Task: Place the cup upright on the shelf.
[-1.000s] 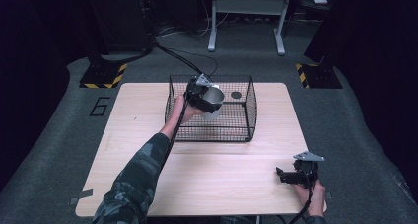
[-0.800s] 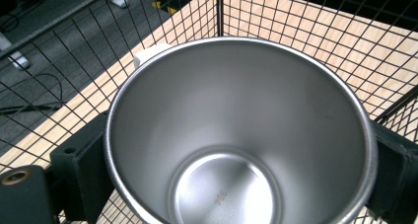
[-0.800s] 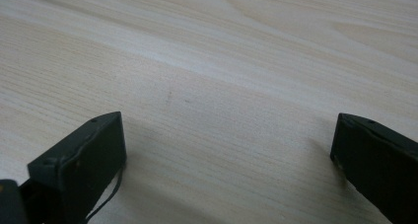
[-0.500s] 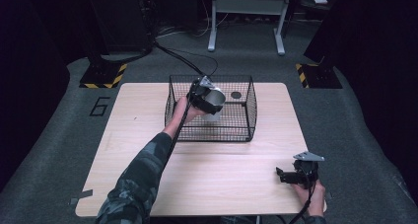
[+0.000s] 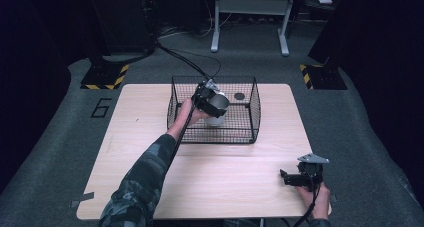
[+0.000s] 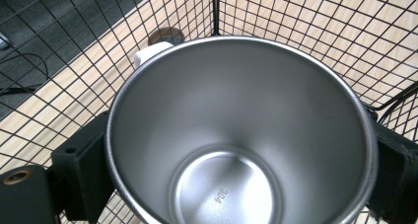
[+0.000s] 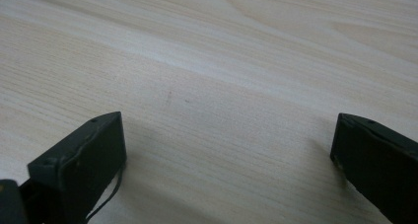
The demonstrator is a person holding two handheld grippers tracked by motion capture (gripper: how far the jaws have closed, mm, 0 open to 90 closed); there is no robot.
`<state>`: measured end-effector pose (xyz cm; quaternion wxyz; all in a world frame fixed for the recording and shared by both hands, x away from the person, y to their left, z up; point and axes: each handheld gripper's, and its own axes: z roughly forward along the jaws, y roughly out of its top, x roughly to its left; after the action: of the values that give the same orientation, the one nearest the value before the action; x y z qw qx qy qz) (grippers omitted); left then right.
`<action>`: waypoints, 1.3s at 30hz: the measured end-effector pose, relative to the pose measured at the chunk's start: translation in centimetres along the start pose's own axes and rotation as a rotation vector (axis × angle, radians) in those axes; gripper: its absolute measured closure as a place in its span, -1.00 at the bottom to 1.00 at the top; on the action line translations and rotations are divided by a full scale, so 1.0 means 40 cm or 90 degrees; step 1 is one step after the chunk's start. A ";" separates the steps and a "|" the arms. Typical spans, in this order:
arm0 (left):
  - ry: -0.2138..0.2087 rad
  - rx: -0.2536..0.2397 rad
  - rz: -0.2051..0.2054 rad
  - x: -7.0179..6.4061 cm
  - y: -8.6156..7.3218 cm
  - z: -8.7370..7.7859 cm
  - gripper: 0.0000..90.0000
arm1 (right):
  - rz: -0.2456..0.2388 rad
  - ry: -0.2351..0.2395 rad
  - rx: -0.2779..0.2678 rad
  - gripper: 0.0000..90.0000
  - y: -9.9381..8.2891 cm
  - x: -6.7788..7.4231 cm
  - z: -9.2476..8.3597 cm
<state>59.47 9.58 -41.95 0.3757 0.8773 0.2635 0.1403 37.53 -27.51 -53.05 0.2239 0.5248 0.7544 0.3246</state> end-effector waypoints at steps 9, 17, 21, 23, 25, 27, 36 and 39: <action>-0.003 0.014 0.005 0.004 0.003 0.012 -0.85 | -0.002 -0.001 0.001 -1.00 0.000 -0.001 0.000; -0.008 0.031 0.002 0.006 0.000 0.027 -0.85 | 0.000 0.000 0.000 -1.00 0.000 0.000 0.000; -0.008 0.040 -0.004 0.009 -0.004 0.034 -0.85 | -0.003 0.000 0.001 -1.00 0.000 -0.001 0.000; -0.009 0.044 -0.003 0.010 -0.006 0.038 -0.85 | 0.000 0.000 0.000 -1.00 0.000 0.000 0.000; -0.008 0.045 -0.005 0.010 -0.006 0.040 -0.85 | 0.000 0.000 0.000 -1.00 0.000 0.000 0.000; -0.010 0.048 -0.002 0.011 -0.007 0.044 -0.85 | 0.000 0.000 0.000 -1.00 0.000 0.000 0.000; -0.022 0.053 -0.010 0.012 -0.009 0.048 -0.85 | 0.000 0.000 0.001 -1.00 0.000 0.000 0.000; -0.029 0.071 -0.007 0.016 -0.010 0.044 -0.85 | -0.003 0.000 0.001 -1.00 0.000 -0.001 0.000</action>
<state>60.61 9.14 -43.41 0.3325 0.8986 0.2671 0.1035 37.52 -27.53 -53.05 0.2245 0.5231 0.7560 0.3231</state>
